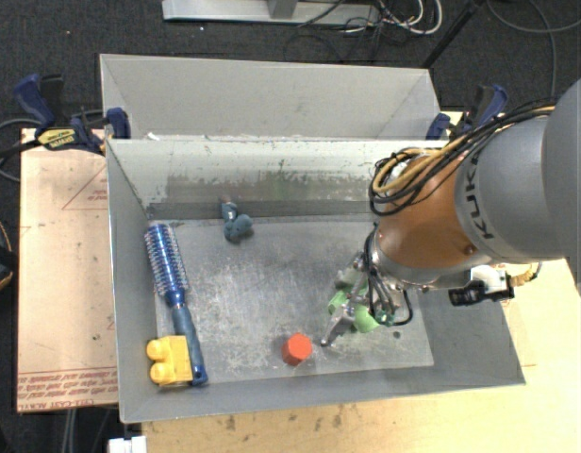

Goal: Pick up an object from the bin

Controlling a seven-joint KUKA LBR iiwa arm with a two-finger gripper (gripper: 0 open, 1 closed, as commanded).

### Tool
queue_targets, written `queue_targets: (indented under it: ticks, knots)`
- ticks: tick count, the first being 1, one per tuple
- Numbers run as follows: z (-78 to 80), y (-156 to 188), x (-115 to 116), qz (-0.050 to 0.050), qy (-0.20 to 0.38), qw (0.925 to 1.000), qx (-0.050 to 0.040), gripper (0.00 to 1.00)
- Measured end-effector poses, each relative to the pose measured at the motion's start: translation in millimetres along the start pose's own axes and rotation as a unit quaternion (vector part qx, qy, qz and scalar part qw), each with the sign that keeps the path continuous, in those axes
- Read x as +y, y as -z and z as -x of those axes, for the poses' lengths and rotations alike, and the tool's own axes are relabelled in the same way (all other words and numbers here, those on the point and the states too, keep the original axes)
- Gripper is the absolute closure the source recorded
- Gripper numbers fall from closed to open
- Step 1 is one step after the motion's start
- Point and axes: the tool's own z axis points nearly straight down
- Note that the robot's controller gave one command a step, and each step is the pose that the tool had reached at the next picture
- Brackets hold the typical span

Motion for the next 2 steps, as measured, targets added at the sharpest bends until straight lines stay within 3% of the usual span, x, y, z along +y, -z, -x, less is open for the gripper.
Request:
queue_targets:
  ticks: [1, 2]
  knots:
    - [-5.8, 0.8, -39.0, 0.0, -0.063, 0.998, -0.0046, 0.0]
    - [-5.0, 2.3, -40.0, -0.001, -0.063, 0.998, -0.005, 1.0]
